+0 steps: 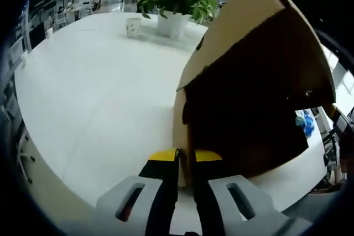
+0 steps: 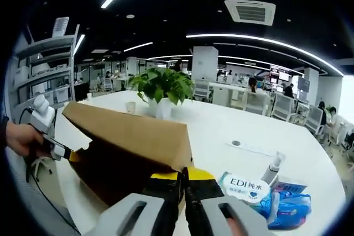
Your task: Operate the shoe box by opening the lid, removing the specified soft item, and placing it in the target area until the item is outside and the box remains undamaged.
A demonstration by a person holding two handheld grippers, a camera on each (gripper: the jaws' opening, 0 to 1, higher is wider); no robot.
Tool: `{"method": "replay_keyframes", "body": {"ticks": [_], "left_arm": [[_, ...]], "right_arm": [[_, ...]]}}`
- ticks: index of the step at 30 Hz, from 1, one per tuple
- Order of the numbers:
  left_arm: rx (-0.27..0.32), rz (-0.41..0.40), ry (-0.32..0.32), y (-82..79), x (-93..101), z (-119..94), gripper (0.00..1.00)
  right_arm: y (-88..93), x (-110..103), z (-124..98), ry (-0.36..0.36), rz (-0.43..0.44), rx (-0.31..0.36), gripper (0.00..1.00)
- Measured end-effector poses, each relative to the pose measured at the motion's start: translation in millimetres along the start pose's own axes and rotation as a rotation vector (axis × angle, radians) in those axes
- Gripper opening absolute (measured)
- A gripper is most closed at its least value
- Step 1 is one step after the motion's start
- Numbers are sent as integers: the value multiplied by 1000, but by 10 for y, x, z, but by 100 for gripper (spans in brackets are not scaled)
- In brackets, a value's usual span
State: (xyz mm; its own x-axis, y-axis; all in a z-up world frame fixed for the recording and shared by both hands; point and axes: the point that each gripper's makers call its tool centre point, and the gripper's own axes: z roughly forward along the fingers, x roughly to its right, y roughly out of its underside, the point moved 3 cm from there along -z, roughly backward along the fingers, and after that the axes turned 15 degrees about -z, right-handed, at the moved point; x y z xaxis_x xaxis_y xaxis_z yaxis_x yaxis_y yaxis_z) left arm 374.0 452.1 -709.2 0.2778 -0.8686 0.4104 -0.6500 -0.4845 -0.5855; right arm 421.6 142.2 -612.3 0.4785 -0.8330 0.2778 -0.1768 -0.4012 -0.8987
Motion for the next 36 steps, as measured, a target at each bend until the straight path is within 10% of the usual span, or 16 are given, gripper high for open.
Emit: {"method": "replay_keyframes", "body": {"ticks": [15, 36], "left_arm": [[1, -8, 47, 23, 12, -77, 9], [56, 182, 103, -85, 117, -416, 7]], "right_arm": [[282, -107, -75, -38, 26, -75, 0], [527, -195, -195, -90, 56, -131, 0]]}}
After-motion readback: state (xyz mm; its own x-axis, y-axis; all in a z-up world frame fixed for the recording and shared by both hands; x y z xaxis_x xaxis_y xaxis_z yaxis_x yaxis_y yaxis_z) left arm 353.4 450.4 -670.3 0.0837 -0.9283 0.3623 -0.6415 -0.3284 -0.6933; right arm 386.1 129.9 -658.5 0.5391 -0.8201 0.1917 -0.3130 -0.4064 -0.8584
